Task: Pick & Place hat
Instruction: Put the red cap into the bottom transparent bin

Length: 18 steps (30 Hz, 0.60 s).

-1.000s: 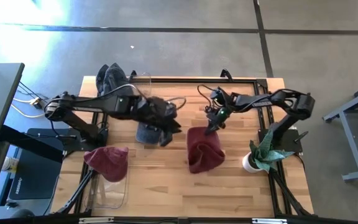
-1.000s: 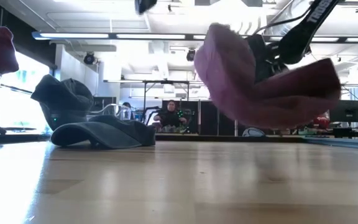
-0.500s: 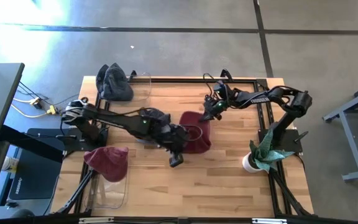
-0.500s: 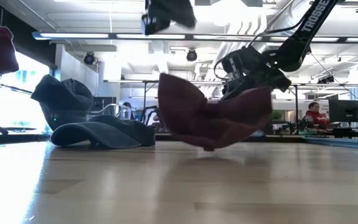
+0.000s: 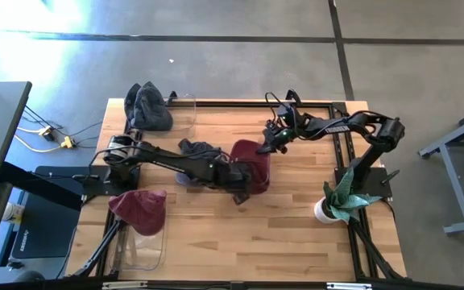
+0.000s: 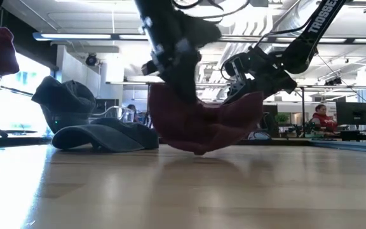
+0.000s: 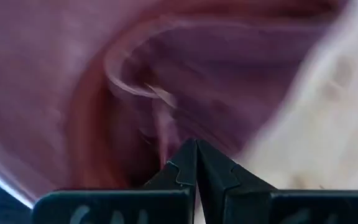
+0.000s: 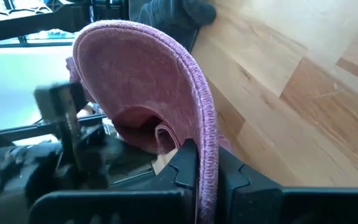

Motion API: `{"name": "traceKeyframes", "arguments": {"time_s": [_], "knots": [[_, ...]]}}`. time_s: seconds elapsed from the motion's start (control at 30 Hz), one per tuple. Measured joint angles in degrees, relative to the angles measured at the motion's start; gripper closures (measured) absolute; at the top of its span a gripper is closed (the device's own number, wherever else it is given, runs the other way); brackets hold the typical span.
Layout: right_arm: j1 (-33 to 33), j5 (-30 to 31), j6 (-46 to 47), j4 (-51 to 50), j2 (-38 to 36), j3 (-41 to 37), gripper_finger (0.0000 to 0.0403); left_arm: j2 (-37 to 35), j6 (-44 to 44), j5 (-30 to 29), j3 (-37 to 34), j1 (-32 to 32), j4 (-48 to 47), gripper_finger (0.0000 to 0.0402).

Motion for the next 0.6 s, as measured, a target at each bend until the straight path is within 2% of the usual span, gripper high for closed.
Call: {"name": "traceKeyframes", "arguments": {"time_s": [0.1, 0.2, 0.43, 0.6], "knots": [[0.54, -0.22, -0.34, 0.17, -0.16, -0.04, 0.0395, 1.07, -3.07, -4.66, -0.29, 1.33, -5.64, 0.0401], [0.97, 0.27, -0.22, 0.37, -0.48, -0.04, 0.0392, 1.05, -5.58, -6.78, -0.19, 2.77, -6.83, 0.0401], [1.06, -0.30, -0.45, 0.40, -0.53, -0.02, 0.0395, 1.00, -8.13, -6.62, -0.15, 4.85, -6.27, 0.0401], [1.13, -1.13, -0.99, 0.35, -0.53, -0.02, 0.0389, 1.00, -11.64, -1.14, 2.31, 5.51, -9.21, 0.0401]]}}
